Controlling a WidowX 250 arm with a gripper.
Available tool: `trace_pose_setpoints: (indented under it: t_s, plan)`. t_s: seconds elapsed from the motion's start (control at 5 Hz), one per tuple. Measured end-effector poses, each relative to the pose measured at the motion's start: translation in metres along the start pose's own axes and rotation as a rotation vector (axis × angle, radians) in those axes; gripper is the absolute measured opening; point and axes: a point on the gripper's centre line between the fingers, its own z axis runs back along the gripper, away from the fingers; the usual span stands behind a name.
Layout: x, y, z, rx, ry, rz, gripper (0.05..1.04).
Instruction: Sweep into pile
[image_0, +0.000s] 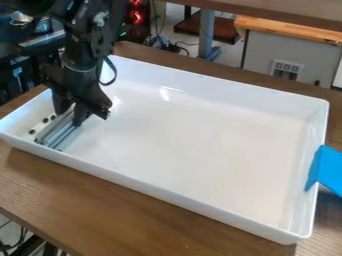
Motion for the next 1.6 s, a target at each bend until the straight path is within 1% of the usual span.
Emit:
trace_pose_setpoints:
  t_s: [0.2,0.4,0.6,0.8,1.0,1.2,1.4,1.6]
  plan:
    - [0.0,-0.016,0.026,-0.138,0.027,0.026,0.363]
    - [0.011,-0.034,0.061,-0.265,0.002,0.056,0.363]
    - [0.014,-0.055,0.071,-0.296,-0.02,0.077,0.363]
    - [0.012,-0.064,0.062,-0.286,-0.044,0.113,0.363]
    - [0.012,-0.071,0.051,-0.262,-0.06,0.149,0.363]
    - [0.008,-0.066,0.045,-0.256,-0.049,0.142,0.363]
    - [-0.003,-0.059,0.031,-0.247,-0.021,0.129,0.363]
    - [-0.006,-0.057,0.027,-0.249,-0.025,0.135,0.363]
